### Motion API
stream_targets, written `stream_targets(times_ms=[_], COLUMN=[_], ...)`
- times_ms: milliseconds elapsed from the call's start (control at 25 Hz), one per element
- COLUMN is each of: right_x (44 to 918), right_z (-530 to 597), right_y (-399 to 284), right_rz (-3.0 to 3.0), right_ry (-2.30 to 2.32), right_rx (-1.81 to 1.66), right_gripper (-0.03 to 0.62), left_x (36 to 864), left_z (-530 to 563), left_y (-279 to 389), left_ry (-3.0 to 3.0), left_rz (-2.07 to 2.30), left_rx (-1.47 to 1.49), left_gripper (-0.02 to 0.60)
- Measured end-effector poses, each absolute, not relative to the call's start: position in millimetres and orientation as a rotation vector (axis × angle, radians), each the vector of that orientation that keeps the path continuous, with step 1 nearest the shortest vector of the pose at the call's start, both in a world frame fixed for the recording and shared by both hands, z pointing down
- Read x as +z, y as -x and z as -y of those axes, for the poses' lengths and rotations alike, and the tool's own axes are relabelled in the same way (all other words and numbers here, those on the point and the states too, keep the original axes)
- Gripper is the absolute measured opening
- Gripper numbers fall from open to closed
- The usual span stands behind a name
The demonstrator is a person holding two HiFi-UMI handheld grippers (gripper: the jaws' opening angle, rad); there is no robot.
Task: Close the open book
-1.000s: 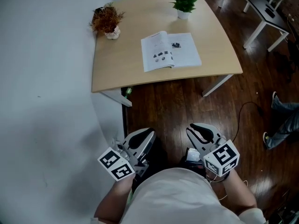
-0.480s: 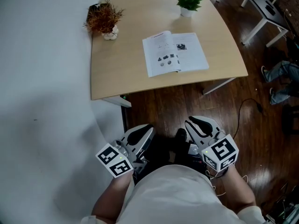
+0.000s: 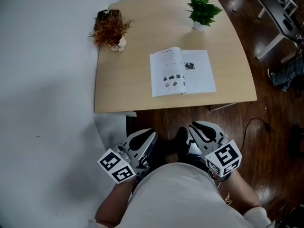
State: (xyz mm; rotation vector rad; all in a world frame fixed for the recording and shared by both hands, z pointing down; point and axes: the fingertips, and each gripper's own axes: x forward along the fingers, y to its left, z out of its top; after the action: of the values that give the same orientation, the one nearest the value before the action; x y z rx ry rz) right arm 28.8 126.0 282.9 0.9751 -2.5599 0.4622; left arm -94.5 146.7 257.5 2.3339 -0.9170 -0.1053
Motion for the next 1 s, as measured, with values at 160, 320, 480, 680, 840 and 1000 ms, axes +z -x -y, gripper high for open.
stream_targets(times_ms=[160,320,480,680,840,1000], right_x=[275,274,278,281,277,274], right_z=[-93,-69,-52,-39,-33,-25], right_y=[-51,-70,-79,-79,-72,-62], right_rz=[2.580,2.586,2.598,2.597,2.591,2.570], right_ry=[-0.960,-0.950,-0.923,-0.902,-0.914,-0.968], right_rx=[0.426,0.426,0.430,0.425,0.413,0.417], right_gripper=[0.046,0.046,0.046,0.046,0.046,0.046], left_x=[252,247,248,252,248,244], left_z=[-116,-91,-74,-63,-53,-46], left_y=[69,48,39,39,48,64], left_ry=[-2.338,-2.342,-2.332,-2.315,-2.325,-2.347], left_rz=[0.933,0.948,0.982,1.004,0.989,0.948], left_rx=[-0.108,-0.118,-0.121,-0.116,-0.123,-0.112], left_gripper=[0.000,0.000,0.000,0.000,0.000,0.000])
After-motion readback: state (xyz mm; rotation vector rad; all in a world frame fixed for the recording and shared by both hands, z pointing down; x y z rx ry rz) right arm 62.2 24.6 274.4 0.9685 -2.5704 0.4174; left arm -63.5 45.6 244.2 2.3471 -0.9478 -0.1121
